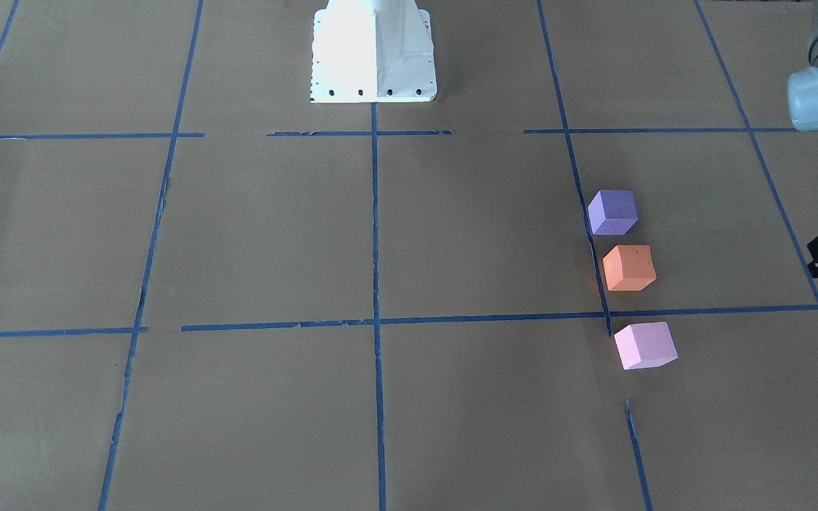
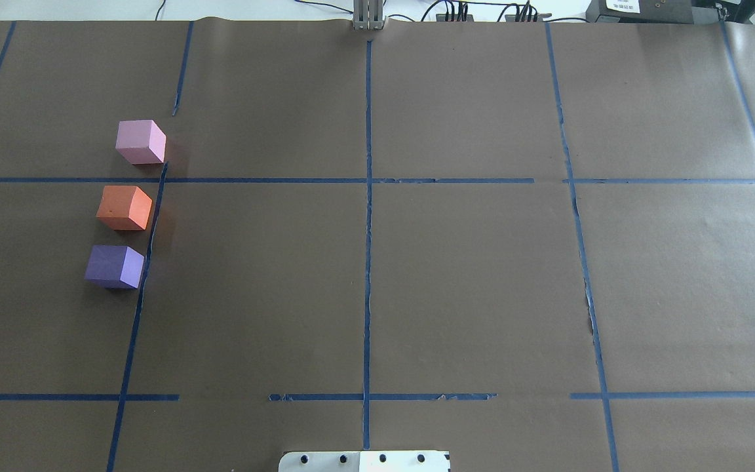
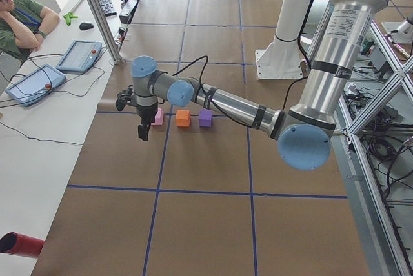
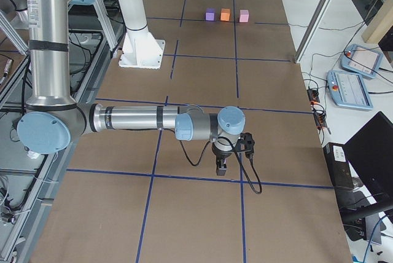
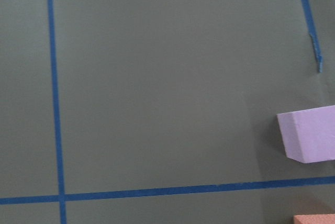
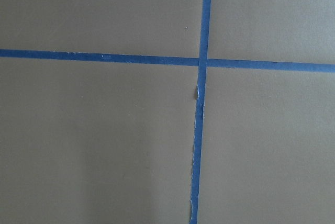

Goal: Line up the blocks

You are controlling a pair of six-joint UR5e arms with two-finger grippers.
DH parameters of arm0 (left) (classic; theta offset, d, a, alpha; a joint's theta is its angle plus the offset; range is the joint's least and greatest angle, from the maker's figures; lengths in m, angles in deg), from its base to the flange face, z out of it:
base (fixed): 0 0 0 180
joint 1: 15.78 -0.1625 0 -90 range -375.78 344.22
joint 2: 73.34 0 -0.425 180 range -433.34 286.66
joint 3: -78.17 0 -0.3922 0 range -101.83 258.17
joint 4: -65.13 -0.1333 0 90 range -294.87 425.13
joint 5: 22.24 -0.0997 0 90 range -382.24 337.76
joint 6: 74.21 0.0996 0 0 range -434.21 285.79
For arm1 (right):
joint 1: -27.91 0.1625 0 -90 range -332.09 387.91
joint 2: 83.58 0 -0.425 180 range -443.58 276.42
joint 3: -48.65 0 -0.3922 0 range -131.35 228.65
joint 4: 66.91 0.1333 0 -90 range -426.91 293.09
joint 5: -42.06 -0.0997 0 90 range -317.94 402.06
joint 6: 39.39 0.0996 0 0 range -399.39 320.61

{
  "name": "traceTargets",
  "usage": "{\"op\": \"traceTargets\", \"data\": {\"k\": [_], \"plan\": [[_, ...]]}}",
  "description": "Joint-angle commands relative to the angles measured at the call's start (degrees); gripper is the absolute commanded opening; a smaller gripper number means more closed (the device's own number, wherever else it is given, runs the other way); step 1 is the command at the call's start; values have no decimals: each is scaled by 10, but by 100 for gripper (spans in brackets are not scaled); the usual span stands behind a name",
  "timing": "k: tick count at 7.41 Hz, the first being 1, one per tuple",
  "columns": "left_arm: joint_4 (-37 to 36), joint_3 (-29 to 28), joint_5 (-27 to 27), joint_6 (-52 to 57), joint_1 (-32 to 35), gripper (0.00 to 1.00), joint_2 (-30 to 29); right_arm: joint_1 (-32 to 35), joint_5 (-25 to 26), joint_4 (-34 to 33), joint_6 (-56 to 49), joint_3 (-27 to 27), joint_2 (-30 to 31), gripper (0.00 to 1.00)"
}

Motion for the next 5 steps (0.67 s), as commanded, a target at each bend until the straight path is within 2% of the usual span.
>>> {"op": "traceTargets", "data": {"k": [1, 3, 5], "plan": [[-5, -45, 73, 123, 53, 100, 47, 0, -1, 0, 0, 0, 0, 100], [-8, -46, 99, 209, 81, 100, 100, 0, 0, 0, 0, 0, 0, 100], [-45, -39, 99, 229, 113, 100, 115, -1, 0, 0, 0, 0, -1, 100]]}}
